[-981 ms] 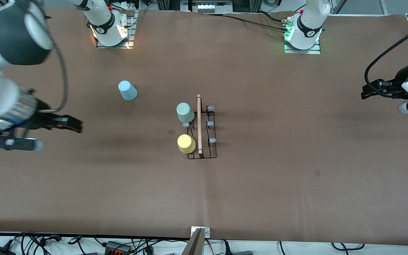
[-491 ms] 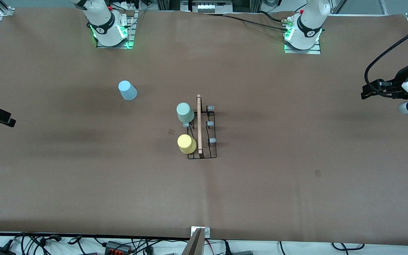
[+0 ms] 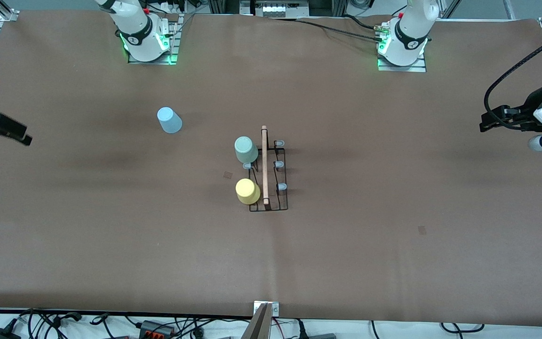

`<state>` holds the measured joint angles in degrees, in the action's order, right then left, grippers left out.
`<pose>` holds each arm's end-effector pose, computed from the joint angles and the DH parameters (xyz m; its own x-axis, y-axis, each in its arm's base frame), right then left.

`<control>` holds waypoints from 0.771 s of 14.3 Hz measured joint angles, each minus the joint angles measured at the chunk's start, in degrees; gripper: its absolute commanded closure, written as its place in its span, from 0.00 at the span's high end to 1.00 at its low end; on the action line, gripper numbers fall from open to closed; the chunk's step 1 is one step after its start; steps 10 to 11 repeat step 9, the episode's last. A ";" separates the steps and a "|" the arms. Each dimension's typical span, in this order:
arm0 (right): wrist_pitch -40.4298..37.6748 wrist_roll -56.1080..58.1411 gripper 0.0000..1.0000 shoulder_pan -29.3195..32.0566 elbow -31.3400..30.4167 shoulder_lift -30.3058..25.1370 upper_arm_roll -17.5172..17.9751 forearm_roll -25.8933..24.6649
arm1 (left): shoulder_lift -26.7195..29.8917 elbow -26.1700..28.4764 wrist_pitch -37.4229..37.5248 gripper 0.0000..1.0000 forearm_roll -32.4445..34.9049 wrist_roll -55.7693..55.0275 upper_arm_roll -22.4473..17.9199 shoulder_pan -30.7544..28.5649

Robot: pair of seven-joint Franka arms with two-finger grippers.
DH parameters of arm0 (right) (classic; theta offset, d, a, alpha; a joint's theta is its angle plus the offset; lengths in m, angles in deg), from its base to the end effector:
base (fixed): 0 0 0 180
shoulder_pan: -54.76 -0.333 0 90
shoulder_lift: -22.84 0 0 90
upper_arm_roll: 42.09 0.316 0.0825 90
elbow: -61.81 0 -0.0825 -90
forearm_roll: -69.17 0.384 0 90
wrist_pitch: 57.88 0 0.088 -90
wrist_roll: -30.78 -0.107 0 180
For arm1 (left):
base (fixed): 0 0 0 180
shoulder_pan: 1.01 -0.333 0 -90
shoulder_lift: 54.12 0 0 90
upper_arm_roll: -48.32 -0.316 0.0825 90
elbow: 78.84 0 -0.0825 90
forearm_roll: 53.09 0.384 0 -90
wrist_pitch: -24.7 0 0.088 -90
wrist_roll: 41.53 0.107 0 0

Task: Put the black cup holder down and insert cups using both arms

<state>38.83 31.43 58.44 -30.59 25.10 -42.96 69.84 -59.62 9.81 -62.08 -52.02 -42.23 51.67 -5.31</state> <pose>0.5744 -0.0444 0.5928 0.9970 -0.0693 0.0359 -0.0690 -0.9976 -0.0106 0.5747 0.0131 0.5768 0.9914 0.0293 -0.1279 0.0276 -0.9995 -0.0146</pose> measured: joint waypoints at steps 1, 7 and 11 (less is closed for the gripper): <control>-0.52 0.03 1.00 -0.01 -2.11 -2.07 0.02 -0.01 | -0.01 0.00 0.00 1.00 0.00 0.00 0.00 0.00; -1.56 0.44 1.00 -0.02 -4.43 -4.98 0.04 -0.01 | -0.08 0.00 0.00 1.00 0.00 0.00 0.00 0.00; -1.64 0.64 1.00 -0.02 -4.43 -5.03 0.04 -0.01 | -0.09 0.00 0.00 1.00 0.00 0.00 0.00 0.00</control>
